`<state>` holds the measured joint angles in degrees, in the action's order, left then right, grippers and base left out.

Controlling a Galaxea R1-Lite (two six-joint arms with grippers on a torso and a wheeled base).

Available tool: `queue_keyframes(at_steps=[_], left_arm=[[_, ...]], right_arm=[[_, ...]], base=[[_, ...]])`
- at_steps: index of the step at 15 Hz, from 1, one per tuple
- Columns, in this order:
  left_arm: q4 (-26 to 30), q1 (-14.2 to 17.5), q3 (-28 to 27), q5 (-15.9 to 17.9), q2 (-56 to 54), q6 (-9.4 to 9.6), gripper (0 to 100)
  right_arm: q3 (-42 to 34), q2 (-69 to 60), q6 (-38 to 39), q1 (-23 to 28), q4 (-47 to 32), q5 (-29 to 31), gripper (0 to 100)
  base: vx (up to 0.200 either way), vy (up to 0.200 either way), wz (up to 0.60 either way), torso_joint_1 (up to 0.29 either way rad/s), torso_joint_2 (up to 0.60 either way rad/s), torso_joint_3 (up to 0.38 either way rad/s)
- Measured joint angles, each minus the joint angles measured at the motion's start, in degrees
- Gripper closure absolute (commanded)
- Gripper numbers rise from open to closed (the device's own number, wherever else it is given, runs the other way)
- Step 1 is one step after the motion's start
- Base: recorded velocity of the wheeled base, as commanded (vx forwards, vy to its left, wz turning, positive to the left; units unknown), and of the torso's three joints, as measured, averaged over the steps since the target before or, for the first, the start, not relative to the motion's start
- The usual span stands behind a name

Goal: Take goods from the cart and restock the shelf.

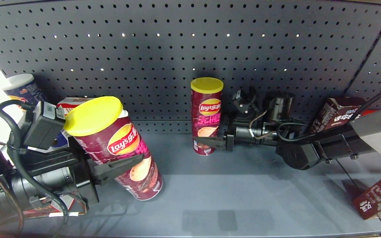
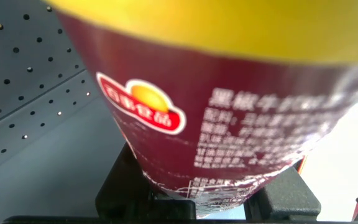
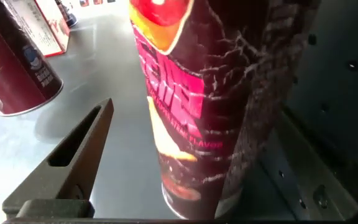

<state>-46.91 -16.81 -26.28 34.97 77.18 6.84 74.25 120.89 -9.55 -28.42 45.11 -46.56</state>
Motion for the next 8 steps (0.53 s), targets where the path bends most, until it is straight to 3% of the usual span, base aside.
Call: queue_keyframes(at_steps=[2,3,8], left_arm=[[0.0,0.2,0.0,0.0,0.0,0.02,100],[0.0,0.2,0.0,0.0,0.0,0.02,100],[-0.1,0.3,0.1,0.0,0.0,0.02,100]], right_arm=[[0.6,0.9,0.0,-0.2,0.1,0.0,0],[0.9,1.4,0.0,-0.2,0.2,-0.3,100],[2.3,2.8,0.1,-0.8,0.5,1.8,100]], base=[[0.0,0.0,0.0,0.0,0.0,0.0],[0.0,0.0,0.0,0.0,0.0,0.0],[0.0,0.0,0.0,0.0,0.0,0.0]])
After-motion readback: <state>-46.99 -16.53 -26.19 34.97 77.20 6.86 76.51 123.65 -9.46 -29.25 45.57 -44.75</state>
